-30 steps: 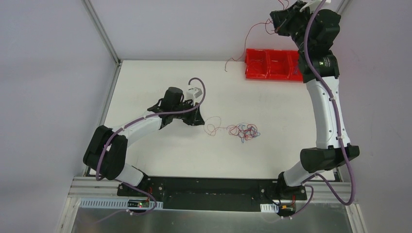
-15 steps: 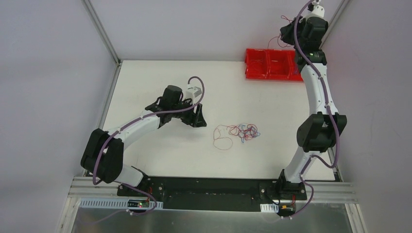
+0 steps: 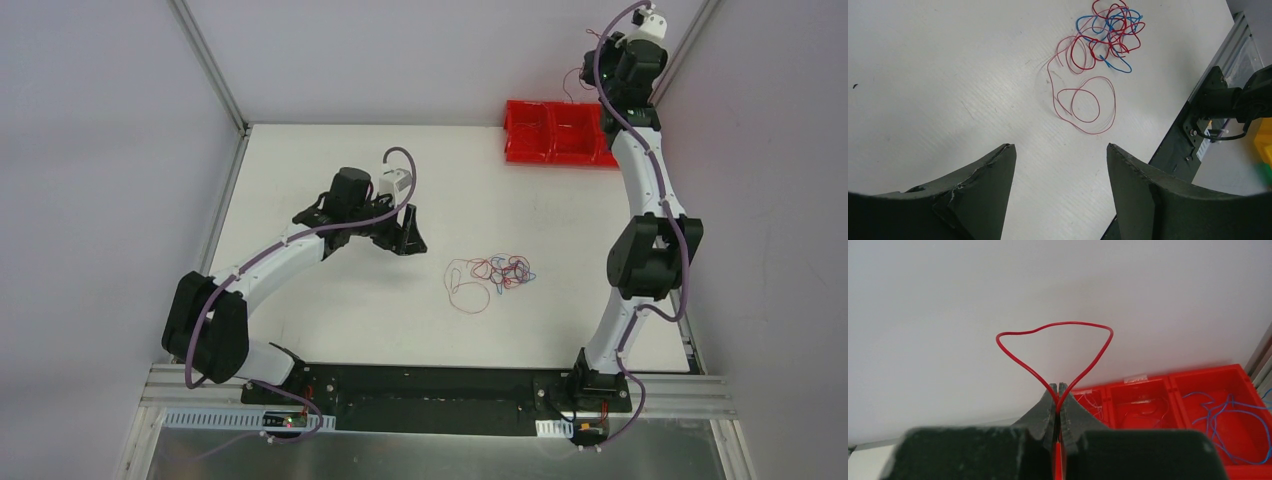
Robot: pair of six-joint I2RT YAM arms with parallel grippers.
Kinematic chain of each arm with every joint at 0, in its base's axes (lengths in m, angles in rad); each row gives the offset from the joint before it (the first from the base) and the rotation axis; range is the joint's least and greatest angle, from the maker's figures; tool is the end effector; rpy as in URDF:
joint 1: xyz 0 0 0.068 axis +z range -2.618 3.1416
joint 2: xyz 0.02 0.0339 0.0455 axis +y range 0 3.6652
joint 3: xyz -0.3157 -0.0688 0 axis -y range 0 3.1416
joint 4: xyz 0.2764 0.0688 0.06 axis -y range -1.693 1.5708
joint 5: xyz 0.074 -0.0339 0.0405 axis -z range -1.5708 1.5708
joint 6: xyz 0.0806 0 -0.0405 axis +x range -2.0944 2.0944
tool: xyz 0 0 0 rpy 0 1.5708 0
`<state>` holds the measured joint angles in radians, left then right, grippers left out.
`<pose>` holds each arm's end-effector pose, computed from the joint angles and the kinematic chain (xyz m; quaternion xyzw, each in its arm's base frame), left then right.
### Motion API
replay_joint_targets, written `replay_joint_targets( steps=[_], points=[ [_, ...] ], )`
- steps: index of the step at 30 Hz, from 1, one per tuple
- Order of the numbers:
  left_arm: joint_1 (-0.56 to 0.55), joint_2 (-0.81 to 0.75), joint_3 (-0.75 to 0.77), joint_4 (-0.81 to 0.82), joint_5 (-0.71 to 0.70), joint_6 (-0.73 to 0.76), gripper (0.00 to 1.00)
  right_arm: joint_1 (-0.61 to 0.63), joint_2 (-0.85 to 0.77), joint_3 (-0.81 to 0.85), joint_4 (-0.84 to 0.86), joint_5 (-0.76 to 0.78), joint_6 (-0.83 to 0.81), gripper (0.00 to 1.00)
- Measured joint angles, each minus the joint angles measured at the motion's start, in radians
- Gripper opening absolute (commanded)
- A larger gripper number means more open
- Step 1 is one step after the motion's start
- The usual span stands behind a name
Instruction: Untangle the cables
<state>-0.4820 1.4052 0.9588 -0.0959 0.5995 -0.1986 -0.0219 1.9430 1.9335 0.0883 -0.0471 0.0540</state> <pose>0.3011 -0.2088 0.2871 0.2613 0.8030 -0.3992 0.3572 0.5657 -0.0086 0.4771 0.0085 0.6787 0.0278 0.7339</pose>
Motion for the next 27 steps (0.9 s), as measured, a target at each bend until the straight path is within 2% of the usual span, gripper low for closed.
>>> replay_joint_targets(
  steps=[10, 17, 27],
  points=[
    [0.034, 0.028, 0.027, -0.006, 0.000, -0.017, 0.67, -0.024, 0.107, 0.075, 0.106, 0.109, -0.066, 0.00],
    [0.052, 0.035, 0.030, -0.015, 0.001, -0.034, 0.67, -0.027, 0.209, 0.094, 0.119, 0.185, -0.097, 0.00],
    [0.052, 0.061, 0.030, -0.016, 0.002, -0.042, 0.67, -0.046, 0.233, 0.187, 0.156, 0.255, -0.119, 0.00]
  ],
)
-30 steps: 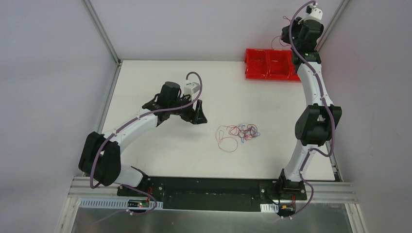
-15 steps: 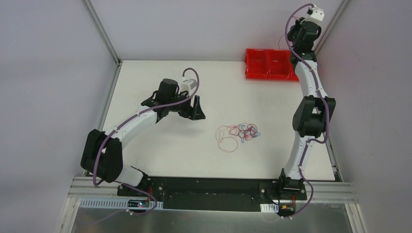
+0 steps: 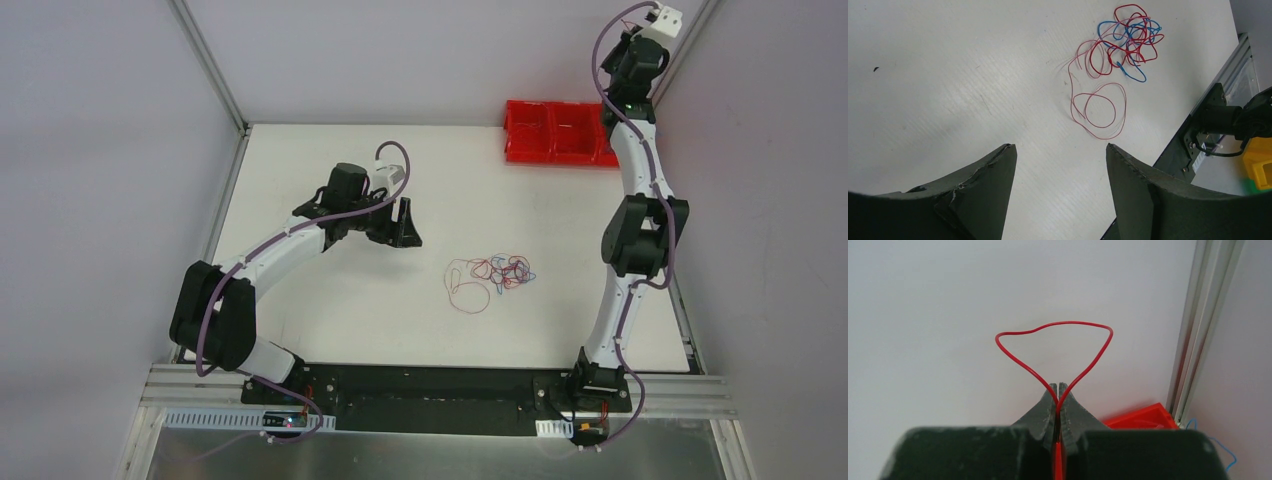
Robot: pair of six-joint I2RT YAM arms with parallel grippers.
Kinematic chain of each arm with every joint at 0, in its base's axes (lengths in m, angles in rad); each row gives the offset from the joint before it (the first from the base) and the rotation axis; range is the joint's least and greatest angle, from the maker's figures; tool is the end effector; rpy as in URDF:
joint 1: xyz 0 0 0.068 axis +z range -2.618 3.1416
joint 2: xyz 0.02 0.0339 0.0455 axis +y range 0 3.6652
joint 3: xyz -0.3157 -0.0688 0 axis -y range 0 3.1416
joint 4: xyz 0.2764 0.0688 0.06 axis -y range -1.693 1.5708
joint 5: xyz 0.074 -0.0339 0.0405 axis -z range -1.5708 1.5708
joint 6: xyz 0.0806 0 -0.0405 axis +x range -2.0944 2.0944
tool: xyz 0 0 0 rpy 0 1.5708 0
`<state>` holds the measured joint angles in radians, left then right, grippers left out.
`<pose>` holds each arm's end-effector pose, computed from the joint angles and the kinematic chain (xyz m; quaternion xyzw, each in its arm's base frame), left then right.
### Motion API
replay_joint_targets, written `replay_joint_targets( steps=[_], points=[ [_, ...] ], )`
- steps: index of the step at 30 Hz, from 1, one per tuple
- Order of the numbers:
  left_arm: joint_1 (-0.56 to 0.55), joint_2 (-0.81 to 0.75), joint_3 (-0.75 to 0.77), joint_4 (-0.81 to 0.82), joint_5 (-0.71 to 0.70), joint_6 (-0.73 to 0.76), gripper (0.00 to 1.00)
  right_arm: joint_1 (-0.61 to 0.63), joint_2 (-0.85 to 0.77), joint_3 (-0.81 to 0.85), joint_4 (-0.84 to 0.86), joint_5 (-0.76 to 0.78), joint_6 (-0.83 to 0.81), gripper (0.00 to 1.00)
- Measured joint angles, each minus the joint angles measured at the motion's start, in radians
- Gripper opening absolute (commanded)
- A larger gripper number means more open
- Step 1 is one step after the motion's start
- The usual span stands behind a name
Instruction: Untangle the cables
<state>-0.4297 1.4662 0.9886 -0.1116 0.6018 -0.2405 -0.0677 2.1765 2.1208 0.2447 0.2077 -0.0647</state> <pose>0.3236 -0.1985 0.2757 0.2186 0.8254 -0.3949 0.3391 0.6266 -0.0591 0.4463 0.0808 0.6337 -0.1166 0.7605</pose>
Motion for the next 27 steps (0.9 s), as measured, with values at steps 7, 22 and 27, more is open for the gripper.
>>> replay_joint_targets(
  steps=[7, 22, 27],
  points=[
    [0.001, 0.000, 0.000, 0.001, 0.000, -0.004, 0.67, -0.016, 0.004, 0.016, 0.020, 0.005, 0.008, 0.00],
    [0.026, 0.002, 0.000, 0.002, 0.001, -0.007, 0.67, -0.001, 0.102, 0.009, -0.096, 0.013, 0.091, 0.00],
    [0.032, 0.002, 0.000, 0.003, 0.001, -0.014, 0.67, 0.024, 0.120, -0.001, -0.152, 0.015, 0.138, 0.00]
  ],
)
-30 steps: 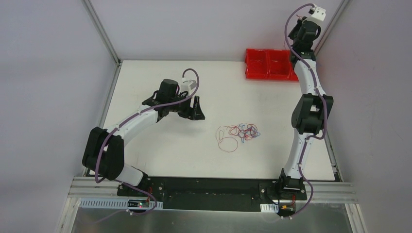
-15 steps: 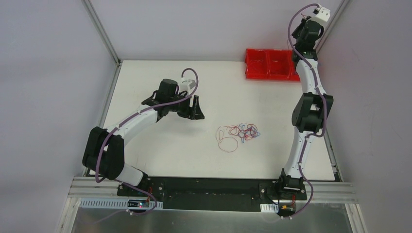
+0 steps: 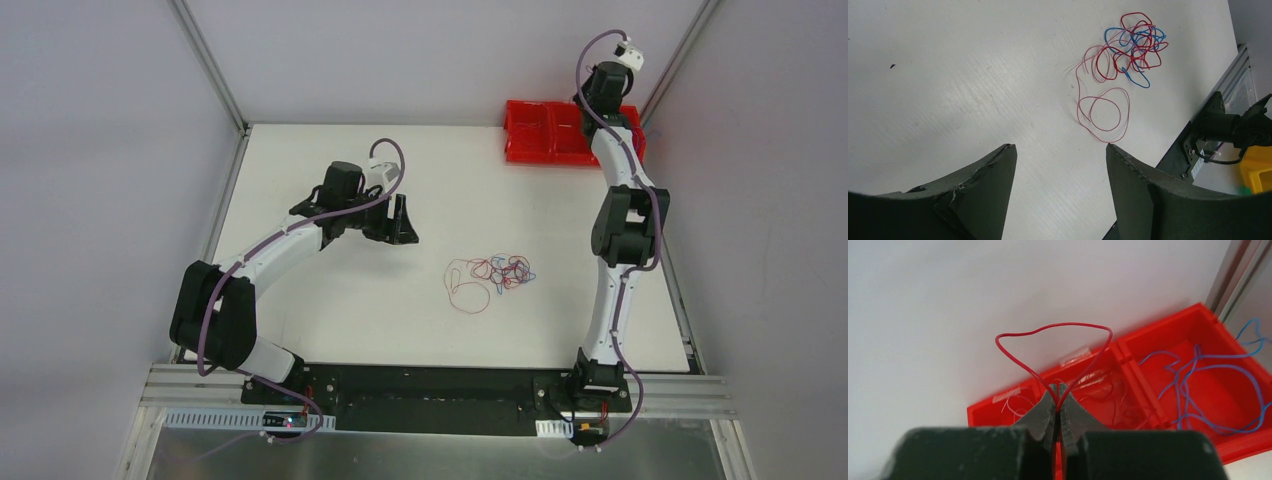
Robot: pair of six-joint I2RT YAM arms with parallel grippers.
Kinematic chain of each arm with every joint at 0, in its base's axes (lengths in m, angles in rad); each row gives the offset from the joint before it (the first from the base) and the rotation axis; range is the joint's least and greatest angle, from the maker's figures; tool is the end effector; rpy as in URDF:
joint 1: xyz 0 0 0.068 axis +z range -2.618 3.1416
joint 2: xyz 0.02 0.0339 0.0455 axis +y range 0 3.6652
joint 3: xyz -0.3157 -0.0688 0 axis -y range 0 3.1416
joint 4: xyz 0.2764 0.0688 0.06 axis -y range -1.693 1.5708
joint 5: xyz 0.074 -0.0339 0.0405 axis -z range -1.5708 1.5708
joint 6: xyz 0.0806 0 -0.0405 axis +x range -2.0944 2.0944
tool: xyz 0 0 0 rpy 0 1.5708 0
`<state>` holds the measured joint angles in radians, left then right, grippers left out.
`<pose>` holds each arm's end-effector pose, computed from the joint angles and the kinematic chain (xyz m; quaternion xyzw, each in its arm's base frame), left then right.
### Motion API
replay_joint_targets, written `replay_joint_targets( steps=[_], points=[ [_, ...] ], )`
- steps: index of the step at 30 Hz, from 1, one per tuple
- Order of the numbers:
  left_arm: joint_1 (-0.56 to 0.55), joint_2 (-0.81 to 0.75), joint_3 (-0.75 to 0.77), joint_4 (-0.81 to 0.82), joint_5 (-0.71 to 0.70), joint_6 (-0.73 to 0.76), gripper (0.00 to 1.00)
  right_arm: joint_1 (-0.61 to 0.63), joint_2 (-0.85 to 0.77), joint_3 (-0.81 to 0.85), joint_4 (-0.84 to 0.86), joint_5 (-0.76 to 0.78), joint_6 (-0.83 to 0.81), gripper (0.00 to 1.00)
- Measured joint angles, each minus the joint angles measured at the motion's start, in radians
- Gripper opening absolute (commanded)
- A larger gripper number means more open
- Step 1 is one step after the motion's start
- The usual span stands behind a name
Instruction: Untangle the cables
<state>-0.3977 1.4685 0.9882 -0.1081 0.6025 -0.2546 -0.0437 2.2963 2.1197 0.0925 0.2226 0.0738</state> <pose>0.3303 -0.1883 0.2751 0.1998 0.8299 -0.3922 0.3429 0.6628 -0.0468 0.3474 0.1180 0.7260 -0.0716 0.6737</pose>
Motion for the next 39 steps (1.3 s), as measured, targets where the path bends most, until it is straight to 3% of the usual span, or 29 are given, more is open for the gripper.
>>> replay_joint_targets(
  steps=[8, 11, 14, 17, 24, 26, 28, 32, 39],
  points=[
    [0.000, 0.000, -0.010, 0.014, 0.000, -0.020, 0.67, -0.002, 0.129, 0.103, -0.138, -0.056, 0.109, 0.00],
    [0.006, 0.000, -0.014, 0.017, 0.001, -0.023, 0.67, -0.009, 0.163, 0.117, -0.171, -0.065, 0.140, 0.19],
    [0.014, 0.000, -0.023, 0.018, 0.001, -0.026, 0.68, -0.014, 0.181, 0.121, -0.193, -0.074, 0.166, 0.29],
    [0.019, 0.000, -0.030, 0.018, 0.002, -0.026, 0.68, -0.016, 0.183, 0.122, -0.204, -0.078, 0.179, 0.50],
    [0.020, -0.002, -0.034, 0.018, 0.003, -0.037, 0.69, -0.016, 0.177, 0.143, -0.205, -0.095, 0.172, 0.80],
    [0.020, -0.004, -0.034, 0.015, 0.005, -0.039, 0.72, -0.016, 0.163, 0.137, -0.211, -0.127, 0.158, 0.84],
    [0.020, -0.009, -0.034, 0.009, 0.012, -0.039, 0.77, -0.016, 0.123, 0.101, -0.217, -0.165, 0.141, 0.89],
    [0.020, -0.034, -0.029, -0.041, 0.029, -0.035, 0.98, -0.011, -0.020, -0.006, -0.245, -0.249, 0.096, 0.92],
    [0.062, -0.038, 0.122, -0.238, 0.090, -0.016, 0.99, 0.000, -0.385, -0.139, -0.385, -0.447, -0.017, 0.95]
  ],
)
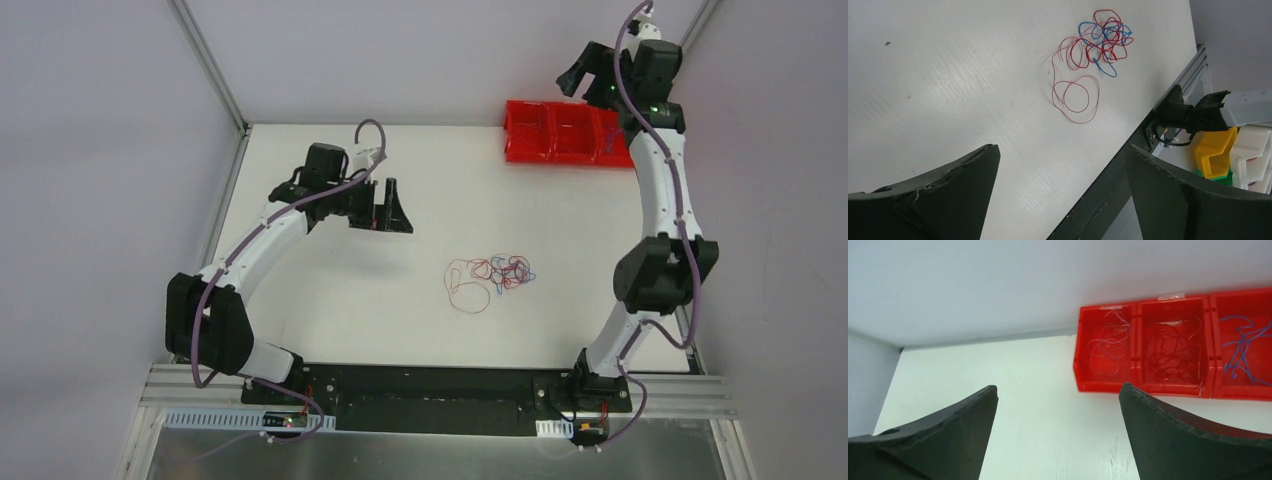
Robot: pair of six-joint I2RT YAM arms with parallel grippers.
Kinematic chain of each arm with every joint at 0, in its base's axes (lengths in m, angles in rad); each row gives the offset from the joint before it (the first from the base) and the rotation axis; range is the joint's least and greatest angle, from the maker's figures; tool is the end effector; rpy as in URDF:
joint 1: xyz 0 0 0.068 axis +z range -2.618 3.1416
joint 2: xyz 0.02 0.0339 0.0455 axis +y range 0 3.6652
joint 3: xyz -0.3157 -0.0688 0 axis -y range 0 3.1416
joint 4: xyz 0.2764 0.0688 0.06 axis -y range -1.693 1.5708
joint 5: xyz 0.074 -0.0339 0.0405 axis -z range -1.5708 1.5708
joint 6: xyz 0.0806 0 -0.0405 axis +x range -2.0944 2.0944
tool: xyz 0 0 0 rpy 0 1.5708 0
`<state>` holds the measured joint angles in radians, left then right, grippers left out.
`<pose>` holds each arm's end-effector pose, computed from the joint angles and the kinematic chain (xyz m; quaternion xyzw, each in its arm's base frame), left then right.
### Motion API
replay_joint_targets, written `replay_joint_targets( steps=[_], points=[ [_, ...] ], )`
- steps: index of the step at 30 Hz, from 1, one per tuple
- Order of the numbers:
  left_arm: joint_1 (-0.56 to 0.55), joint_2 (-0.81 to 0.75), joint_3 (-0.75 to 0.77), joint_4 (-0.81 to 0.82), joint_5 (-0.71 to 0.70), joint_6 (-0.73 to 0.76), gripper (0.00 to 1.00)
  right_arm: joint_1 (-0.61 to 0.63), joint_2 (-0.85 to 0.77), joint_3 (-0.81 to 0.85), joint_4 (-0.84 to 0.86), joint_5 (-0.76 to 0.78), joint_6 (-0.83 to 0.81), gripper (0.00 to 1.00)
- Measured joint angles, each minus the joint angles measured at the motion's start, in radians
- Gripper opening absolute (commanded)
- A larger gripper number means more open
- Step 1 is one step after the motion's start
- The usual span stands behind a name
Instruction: Untangle the cables
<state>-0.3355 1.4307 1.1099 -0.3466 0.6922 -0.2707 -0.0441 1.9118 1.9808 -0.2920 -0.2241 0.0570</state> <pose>0.3268 -0.1684 0.3117 0.1754 0.8411 -0.4139 0.3008 0.5463 -0.0062 0.4562 -0.0305 0.7790 0.0914 0.6195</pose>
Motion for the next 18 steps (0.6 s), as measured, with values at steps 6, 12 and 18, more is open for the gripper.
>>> replay_joint_targets(
  steps=[6, 12, 18],
  points=[
    [0.088, 0.001, 0.125, -0.129, 0.072, 0.027, 0.99, 0.006, -0.324, -0.056, -0.277, -0.184, -0.162, 0.91],
    [0.099, -0.094, 0.132, -0.264, 0.093, 0.132, 0.99, 0.048, -0.622, -0.388, -0.598, -0.274, -0.312, 0.84],
    [0.099, -0.183, 0.190, -0.449, 0.091, 0.324, 0.99, 0.088, -0.709, -0.667, -0.764, -0.275, -0.349, 0.77]
  ],
)
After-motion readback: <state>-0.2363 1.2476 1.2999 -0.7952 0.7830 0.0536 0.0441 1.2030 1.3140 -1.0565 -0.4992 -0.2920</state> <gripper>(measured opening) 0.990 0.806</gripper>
